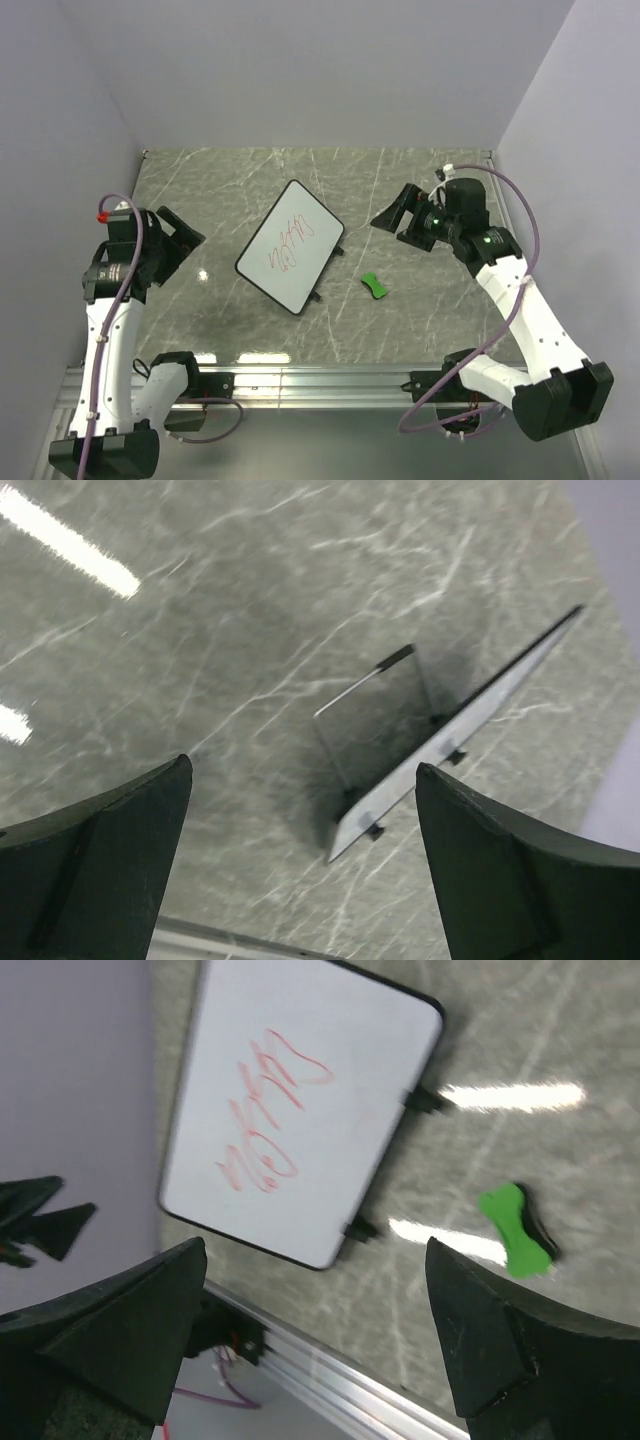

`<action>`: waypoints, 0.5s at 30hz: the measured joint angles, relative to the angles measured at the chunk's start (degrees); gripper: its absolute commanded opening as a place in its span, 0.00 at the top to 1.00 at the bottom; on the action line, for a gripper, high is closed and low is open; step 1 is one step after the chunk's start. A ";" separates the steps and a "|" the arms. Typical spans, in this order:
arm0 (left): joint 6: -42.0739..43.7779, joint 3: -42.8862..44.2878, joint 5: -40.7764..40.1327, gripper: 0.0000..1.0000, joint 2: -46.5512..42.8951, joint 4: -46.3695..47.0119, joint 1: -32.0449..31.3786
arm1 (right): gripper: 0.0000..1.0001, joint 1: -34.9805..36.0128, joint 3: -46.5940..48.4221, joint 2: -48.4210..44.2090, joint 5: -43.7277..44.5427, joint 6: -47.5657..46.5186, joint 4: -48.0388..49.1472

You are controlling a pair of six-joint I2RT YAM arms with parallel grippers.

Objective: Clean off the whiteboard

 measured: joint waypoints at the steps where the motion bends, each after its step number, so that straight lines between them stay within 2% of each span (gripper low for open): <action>1: 0.02 -0.92 -0.48 0.04 -0.04 -0.55 -0.11 | 0.02 0.09 0.00 0.61 0.26 -0.79 -1.29; 8: 1.01 -5.73 -4.22 0.06 -3.17 -1.42 -2.01 | 0.05 3.10 -1.75 6.08 5.44 -8.02 -8.79; 15: 1.20 -9.64 -4.44 0.07 -6.80 -1.70 -2.34 | 0.11 6.99 -3.10 21.46 12.59 -15.65 -10.75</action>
